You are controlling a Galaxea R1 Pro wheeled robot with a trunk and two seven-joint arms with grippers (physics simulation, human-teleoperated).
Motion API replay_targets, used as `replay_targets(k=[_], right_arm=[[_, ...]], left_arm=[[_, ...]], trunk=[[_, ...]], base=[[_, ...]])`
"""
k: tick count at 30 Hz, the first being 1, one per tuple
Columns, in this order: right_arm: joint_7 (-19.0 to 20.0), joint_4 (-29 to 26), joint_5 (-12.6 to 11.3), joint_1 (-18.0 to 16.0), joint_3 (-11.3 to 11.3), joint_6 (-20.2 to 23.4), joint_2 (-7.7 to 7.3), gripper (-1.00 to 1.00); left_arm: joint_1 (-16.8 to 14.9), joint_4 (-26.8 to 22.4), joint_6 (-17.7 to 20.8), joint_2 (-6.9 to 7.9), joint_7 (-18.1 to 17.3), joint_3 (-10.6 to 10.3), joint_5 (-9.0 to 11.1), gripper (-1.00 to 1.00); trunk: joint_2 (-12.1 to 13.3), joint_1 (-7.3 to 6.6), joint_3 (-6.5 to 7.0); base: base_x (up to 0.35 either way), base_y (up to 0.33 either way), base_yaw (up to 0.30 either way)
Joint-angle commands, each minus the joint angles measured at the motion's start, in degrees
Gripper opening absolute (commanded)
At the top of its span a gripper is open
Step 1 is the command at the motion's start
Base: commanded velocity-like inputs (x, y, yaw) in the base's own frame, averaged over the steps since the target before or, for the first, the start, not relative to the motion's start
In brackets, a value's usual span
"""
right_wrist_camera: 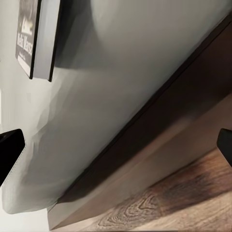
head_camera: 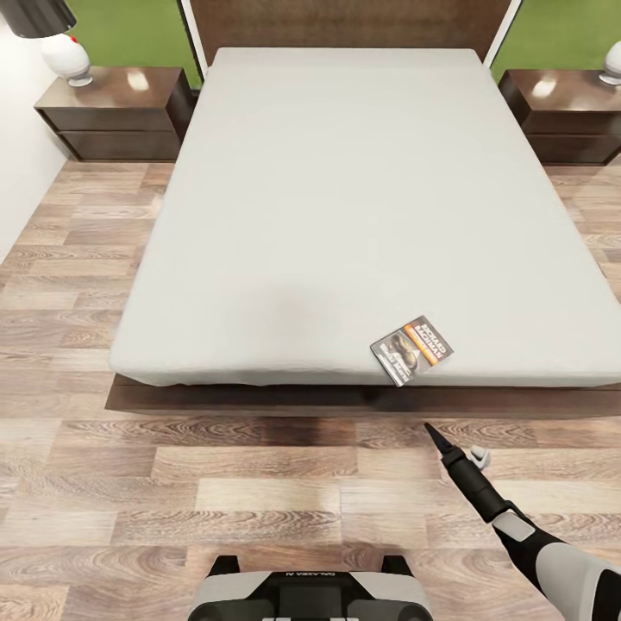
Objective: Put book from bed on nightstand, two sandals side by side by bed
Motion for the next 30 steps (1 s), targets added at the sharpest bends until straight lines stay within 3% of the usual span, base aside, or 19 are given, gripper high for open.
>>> replay_targets(k=[1, 7, 20, 30], right_arm=[[0.0, 0.1, 0.6, 0.0, -0.6, 0.3, -0.04, 1.00], [0.1, 0.0, 0.7, 0.0, -1.1, 2.9, -0.10, 1.00], [0.9, 0.2, 0.8, 0.0, -1.3, 3.9, -0.12, 1.00], [6.2, 0.3, 0.8, 0.0, -1.3, 4.1, -0.20, 1.00]], left_arm=[[0.0, -0.1, 0.2, 0.01, 0.2, -0.5, 0.5, 1.00], [0.0, -0.1, 0.2, 0.00, 0.2, -0.5, 0.5, 1.00], [0.0, -0.1, 0.3, -0.38, 0.1, -0.4, 0.5, 1.00], [0.1, -0.1, 0.3, -1.04, 0.2, -0.4, 0.5, 1.00]], trunk=[[0.0, 0.00, -0.02], [0.0, 0.00, -0.02], [0.0, 0.00, -0.02], [0.0, 0.00, -0.02]], base=[[0.000, 0.004, 0.000], [0.000, 0.002, 0.000], [0.000, 0.000, 0.000], [0.000, 0.000, 0.000]])
